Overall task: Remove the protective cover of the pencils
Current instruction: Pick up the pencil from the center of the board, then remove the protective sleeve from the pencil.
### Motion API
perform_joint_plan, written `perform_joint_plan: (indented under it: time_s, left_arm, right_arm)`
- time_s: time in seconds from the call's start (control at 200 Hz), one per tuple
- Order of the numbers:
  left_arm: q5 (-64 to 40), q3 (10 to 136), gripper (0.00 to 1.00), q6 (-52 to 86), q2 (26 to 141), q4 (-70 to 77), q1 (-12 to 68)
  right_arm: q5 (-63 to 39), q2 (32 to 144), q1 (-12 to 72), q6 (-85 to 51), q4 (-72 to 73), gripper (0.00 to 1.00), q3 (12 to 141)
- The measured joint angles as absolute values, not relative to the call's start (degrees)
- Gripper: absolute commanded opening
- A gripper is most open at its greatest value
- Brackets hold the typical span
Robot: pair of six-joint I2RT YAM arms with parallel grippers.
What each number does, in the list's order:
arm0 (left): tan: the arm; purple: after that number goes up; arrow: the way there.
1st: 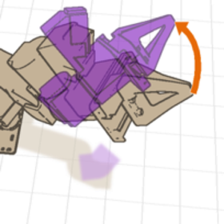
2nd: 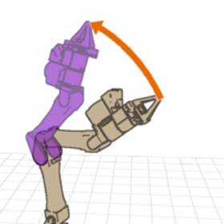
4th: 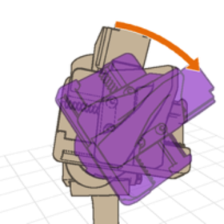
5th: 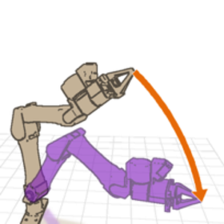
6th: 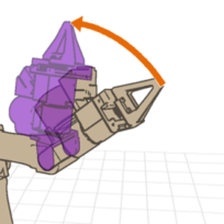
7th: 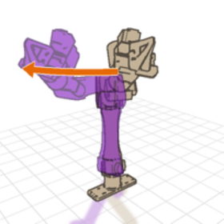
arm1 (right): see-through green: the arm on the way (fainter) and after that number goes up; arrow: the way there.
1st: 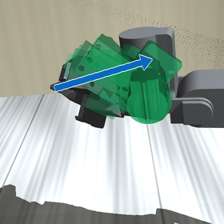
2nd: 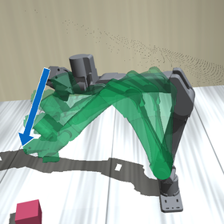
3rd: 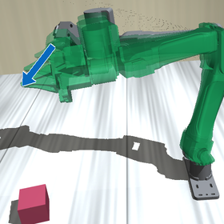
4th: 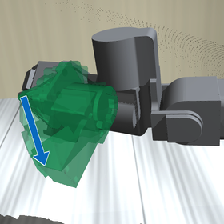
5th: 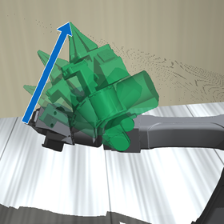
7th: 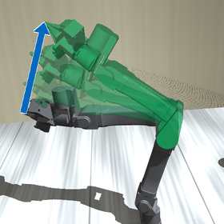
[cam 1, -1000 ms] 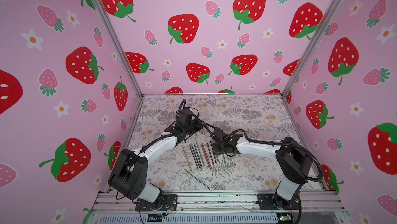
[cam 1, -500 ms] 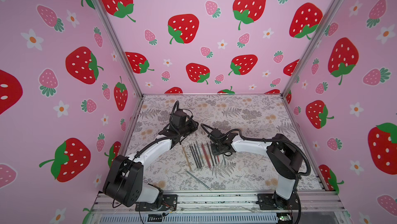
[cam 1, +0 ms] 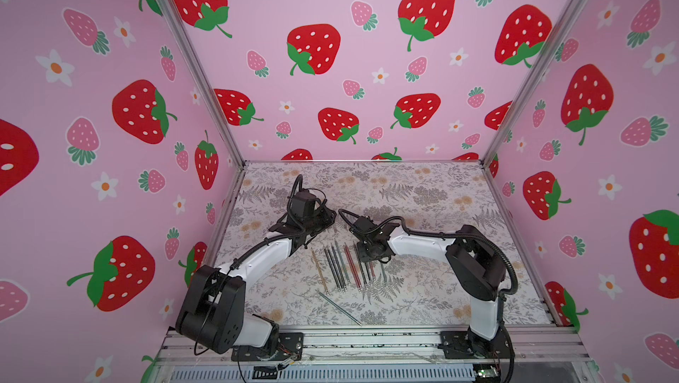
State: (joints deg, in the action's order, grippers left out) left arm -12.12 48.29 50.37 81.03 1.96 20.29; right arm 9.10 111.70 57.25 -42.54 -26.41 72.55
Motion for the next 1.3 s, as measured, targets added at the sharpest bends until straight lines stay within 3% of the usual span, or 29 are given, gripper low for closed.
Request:
perform_joint_plan:
  time_s: [0.23, 0.455, 0.72, 1.301]
  left_arm:
    - [-13.04, 48.14, 0.27, 50.43, 80.71, 2.59, 20.12]
    - [-14.85, 47.48, 0.34, 50.87, 81.19, 4.36, 20.14]
    - [-17.08, 47.51, 0.45, 51.24, 85.78, 6.68, 22.09]
    - [-18.24, 52.93, 0.49, 51.99, 93.80, 9.65, 28.80]
  right_arm:
    - [8.56, 111.72, 57.25, -42.78, -26.41, 0.00, 72.82]
    - [7.88, 110.08, 57.21, -41.63, -26.46, 0.00, 72.14]
    - [7.92, 99.55, 57.21, -40.21, -24.38, 0.00, 68.23]
    - [5.19, 95.20, 57.21, -39.16, -18.85, 0.00, 63.31]
